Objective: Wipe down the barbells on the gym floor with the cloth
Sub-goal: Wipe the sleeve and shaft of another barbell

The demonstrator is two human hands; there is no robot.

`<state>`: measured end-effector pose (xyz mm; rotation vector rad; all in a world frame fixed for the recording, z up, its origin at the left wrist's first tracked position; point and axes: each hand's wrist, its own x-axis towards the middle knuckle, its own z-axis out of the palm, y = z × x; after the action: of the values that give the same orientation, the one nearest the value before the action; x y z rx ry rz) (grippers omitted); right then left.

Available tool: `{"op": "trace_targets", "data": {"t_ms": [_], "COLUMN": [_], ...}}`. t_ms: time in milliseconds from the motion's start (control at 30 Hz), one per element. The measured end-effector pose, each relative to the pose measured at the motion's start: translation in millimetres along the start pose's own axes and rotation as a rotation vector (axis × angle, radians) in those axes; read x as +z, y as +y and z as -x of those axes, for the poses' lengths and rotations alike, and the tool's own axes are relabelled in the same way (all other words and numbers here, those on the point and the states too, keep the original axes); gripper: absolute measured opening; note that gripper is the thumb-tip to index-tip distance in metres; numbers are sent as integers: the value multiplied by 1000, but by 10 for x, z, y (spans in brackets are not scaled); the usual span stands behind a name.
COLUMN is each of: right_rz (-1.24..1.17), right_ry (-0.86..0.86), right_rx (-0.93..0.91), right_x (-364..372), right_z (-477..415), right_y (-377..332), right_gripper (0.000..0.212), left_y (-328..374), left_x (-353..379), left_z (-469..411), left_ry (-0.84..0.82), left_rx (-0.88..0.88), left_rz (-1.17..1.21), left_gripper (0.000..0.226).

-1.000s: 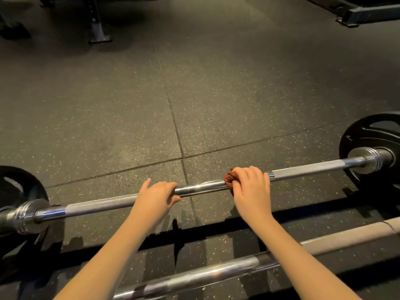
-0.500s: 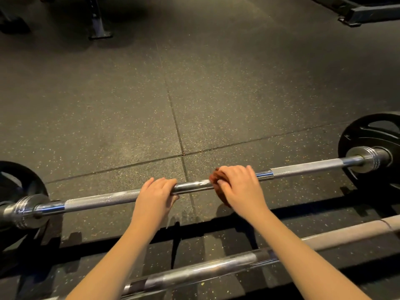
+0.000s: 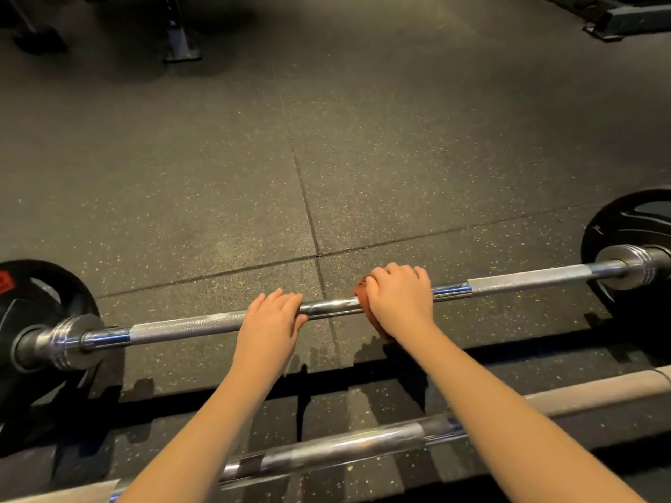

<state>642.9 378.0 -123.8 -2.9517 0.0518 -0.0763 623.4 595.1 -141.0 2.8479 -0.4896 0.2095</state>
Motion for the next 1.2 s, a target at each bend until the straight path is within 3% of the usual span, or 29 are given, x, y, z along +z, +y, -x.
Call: {"op": "trace_targets", "data": {"t_ms": [133, 200, 333, 367, 467, 567, 600, 700, 733, 833, 933, 1100, 1200], "right_rz": [-122, -91, 29, 39, 23, 41, 27, 11, -3, 25, -45, -2, -97], "right_ry": [86, 85, -284, -284, -15, 67, 23, -337, -336, -4, 105, 265, 246], "right_rx": [-151, -202, -64, -55, -195, -230, -195, -85, -98, -214, -244, 97, 192], "right_x": [197, 107, -41, -16, 122, 150, 81, -28, -12, 104, 172, 136, 201], "right_z": [420, 345, -193, -197, 233, 362, 195, -245, -235, 119, 174, 163, 233], "right_y": [-239, -206, -383, -422, -378, -312, -360, -505, -514, -424, -184, 346, 9], "right_gripper": [36, 33, 42, 39, 33, 33, 36, 41, 41, 43, 40, 43, 37], "left_y": [-3, -22, -41, -40, -24, -24, -19, -25, -31, -25, 25, 47, 51], "left_x": [3, 7, 16, 13, 3, 15, 11, -8, -15, -31, -40, -52, -47], "left_z": [-4, 5, 11, 10, 3, 18, 27, 36, 28, -1, 20, 62, 60], "left_ry": [47, 73, 48, 46, 49, 57, 67, 77, 78, 76, 95, 70, 45], "left_rx": [46, 53, 51, 49, 45, 44, 50, 56, 57, 73, 70, 40, 10], "left_rz": [-14, -19, -16, -20, -24, -25, -30, -27, -30, -31, -11, -18, -24], "left_gripper": [30, 33, 27, 26, 28, 33, 34, 34, 33, 32, 30, 27, 24]}}
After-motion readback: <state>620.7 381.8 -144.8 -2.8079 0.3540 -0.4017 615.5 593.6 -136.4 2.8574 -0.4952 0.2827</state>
